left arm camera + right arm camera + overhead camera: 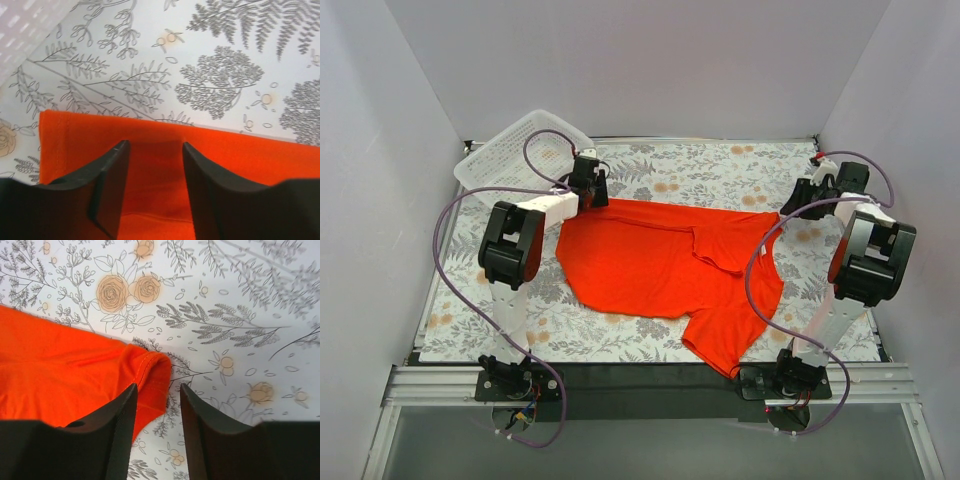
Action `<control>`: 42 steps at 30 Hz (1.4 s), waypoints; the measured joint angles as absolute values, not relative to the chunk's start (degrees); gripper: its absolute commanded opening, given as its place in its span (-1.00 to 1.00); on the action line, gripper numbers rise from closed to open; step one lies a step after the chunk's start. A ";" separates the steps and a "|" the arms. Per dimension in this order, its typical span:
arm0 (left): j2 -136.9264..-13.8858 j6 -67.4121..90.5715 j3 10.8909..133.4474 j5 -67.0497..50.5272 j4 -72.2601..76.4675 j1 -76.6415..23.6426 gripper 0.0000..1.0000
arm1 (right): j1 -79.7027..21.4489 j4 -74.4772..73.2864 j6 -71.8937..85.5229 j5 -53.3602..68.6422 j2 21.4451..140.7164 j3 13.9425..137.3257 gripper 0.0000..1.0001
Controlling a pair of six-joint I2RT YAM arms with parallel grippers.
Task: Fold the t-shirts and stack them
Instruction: Fold the tshirt
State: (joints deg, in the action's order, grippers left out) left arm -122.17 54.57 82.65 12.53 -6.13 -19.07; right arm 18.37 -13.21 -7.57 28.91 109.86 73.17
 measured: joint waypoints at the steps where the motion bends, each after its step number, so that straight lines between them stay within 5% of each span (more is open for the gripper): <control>1: -122.15 54.39 83.02 11.68 -6.26 -19.05 -0.07 | 18.52 -13.15 -8.29 29.17 109.14 73.17 -0.15; 5: -121.80 54.19 84.23 7.73 -6.44 -18.92 0.02 | 19.05 -12.97 -10.68 30.89 107.46 73.17 0.05; 13: -116.38 54.70 83.61 -0.75 -6.81 -18.87 0.20 | 18.37 -14.00 -11.60 34.44 113.45 77.71 0.13; 22: -92.09 55.29 70.32 -3.01 -3.20 -18.81 0.28 | 17.69 -16.60 -11.79 35.81 117.84 78.56 -0.18; 31: -68.77 55.55 52.93 -0.43 -3.29 -18.31 0.31 | 17.61 -18.55 -12.36 36.69 118.67 78.98 -0.96; 42: -57.28 58.11 44.16 2.81 -8.73 -18.17 0.31 | 17.54 -21.10 -12.43 35.05 126.15 99.98 -0.97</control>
State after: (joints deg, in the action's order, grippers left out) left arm -57.28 58.11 44.16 2.81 -8.73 -18.17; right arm 17.54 -21.10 -12.43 35.05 126.15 99.98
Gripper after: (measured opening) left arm 0.655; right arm 0.013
